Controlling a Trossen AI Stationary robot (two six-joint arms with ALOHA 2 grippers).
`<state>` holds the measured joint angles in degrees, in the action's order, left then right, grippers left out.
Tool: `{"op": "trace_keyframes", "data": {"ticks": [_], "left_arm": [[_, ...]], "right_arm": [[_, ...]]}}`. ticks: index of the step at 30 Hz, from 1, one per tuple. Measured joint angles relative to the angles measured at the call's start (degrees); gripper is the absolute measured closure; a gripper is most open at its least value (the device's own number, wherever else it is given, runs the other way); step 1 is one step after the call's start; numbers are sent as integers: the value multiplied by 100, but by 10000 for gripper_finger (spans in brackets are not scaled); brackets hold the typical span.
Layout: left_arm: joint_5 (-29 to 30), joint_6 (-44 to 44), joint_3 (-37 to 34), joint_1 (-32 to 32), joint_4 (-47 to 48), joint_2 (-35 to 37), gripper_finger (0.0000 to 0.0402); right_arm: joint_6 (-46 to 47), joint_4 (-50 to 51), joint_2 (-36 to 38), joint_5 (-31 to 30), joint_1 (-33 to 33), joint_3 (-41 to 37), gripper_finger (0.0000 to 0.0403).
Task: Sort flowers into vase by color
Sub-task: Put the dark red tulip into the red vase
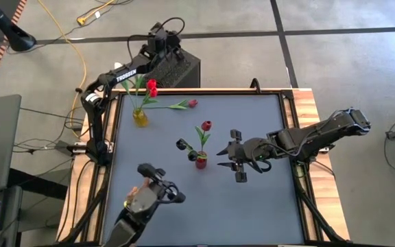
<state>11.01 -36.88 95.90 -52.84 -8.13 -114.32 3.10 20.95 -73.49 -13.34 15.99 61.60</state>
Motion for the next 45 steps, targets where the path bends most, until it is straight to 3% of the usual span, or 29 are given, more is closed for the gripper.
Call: {"op": "trace_keyframes", "data": {"ticks": [2,9,21,33,45], "left_arm": [[-399,237,-4,-2,286,-9,283],[-692,705,-21,61,927,-284,283],[-260,719,-50,367,1546,-519,283],[-546,850,-61,165,2423,-983,283],[-774,94,-55,271,4125,-1010,283]], "right_arm": [[-10,1,0,0,0,0,216],[-7,0,0,2,20,0,216],[11,2,0,4,90,0,216],[142,-15,0,4,161,0,216],[113,-52,0,2,192,0,216]]}}
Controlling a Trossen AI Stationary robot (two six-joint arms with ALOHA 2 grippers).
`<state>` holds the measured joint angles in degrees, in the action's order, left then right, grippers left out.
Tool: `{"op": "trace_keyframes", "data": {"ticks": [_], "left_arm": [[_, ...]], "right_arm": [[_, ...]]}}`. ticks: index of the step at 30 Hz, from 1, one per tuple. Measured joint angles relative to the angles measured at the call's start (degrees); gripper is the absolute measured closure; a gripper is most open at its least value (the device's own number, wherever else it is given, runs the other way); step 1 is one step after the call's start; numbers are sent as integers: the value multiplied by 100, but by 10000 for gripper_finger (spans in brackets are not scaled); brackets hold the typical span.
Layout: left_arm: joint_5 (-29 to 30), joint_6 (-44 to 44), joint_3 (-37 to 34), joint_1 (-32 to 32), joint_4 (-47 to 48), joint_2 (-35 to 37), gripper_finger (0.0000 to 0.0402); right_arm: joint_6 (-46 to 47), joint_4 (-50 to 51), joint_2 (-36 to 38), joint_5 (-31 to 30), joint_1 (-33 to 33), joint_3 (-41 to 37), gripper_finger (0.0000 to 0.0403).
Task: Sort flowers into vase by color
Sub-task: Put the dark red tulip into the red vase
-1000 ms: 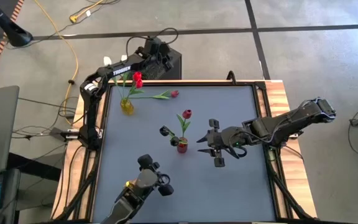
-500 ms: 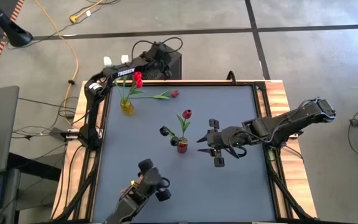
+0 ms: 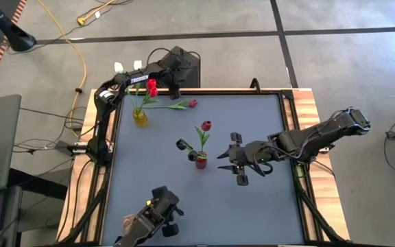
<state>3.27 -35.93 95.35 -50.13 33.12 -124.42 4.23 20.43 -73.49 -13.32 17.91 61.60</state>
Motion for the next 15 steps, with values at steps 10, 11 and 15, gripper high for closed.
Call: {"op": "trace_keyframes", "data": {"ticks": [10,11,15], "left_arm": [[-245,-122,13,113,689,-15,283],[-322,-169,12,128,818,-15,283],[-302,-412,10,230,1075,-12,283]], "right_arm": [[-13,-1,0,0,2,0,216],[-13,0,0,0,2,0,216],[-15,11,0,0,2,0,216]]}}
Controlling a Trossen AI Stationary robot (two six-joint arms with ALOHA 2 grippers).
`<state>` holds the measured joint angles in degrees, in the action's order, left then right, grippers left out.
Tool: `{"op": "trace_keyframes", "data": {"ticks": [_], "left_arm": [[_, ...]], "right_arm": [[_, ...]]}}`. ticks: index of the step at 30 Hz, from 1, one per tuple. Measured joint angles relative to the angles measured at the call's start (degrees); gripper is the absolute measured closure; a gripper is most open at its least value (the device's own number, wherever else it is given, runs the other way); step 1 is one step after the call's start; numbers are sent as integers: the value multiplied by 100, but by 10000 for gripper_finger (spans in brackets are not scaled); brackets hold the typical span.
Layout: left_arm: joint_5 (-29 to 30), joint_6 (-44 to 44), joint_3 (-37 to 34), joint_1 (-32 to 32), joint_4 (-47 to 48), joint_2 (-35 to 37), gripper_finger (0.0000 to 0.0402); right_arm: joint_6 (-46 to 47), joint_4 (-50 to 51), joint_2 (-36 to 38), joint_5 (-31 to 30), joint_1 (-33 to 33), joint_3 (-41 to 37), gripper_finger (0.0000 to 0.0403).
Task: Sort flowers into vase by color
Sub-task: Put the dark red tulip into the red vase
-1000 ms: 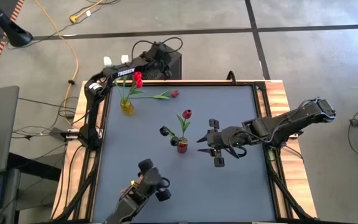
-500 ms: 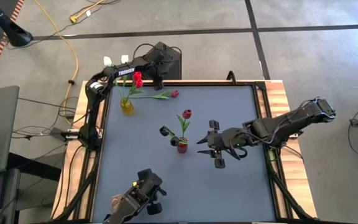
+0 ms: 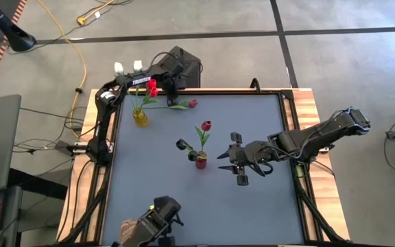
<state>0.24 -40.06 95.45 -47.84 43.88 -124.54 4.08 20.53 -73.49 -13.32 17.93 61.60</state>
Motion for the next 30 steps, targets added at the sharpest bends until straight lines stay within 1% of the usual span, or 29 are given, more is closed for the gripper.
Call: {"op": "trace_keyframes", "data": {"ticks": [3,6,12,20,30], "left_arm": [[-10,-71,1,39,52,31,283],[-194,-185,-5,120,288,82,283],[-299,-392,45,217,475,132,283],[-461,-426,45,232,727,141,283],[-61,-474,-99,230,813,145,283]], "right_arm": [[-6,0,0,0,0,0,216],[-5,4,0,0,0,0,216],[-8,2,0,-1,-4,0,216],[-19,17,0,-2,-7,0,216],[-11,25,0,-2,0,0,216]]}}
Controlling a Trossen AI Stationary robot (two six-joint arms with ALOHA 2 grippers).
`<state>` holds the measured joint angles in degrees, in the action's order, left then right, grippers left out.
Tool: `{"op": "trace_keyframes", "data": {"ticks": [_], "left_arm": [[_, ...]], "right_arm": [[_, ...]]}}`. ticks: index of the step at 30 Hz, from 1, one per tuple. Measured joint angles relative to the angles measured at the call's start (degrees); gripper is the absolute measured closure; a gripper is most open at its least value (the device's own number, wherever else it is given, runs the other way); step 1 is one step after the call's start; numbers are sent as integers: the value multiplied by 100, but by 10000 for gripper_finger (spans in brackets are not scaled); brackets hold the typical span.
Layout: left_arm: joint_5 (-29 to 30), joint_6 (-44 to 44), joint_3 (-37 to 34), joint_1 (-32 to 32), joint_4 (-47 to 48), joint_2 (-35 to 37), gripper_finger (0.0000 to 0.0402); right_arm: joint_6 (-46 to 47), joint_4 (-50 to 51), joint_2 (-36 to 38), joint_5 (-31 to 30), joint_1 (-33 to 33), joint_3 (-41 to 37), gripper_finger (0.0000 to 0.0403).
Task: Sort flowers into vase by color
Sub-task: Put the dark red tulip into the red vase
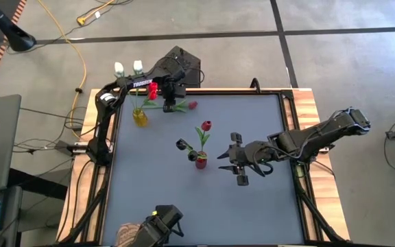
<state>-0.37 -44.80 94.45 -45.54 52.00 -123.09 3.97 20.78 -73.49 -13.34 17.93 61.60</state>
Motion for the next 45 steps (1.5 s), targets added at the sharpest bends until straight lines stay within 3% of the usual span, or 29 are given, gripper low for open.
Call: {"op": "trace_keyframes", "data": {"ticks": [22,28,35,39,45], "left_arm": [[251,-26,-120,26,448,0,283],[654,1,-399,43,162,17,283],[665,-76,-446,61,119,28,285],[583,-135,-448,77,137,24,315],[564,-116,-416,96,118,9,392]], "right_arm": [[9,6,0,0,2,0,216],[4,12,0,2,2,0,216],[-7,14,0,2,2,0,216],[-3,14,0,2,2,0,216],[7,13,0,2,2,0,216]]}}
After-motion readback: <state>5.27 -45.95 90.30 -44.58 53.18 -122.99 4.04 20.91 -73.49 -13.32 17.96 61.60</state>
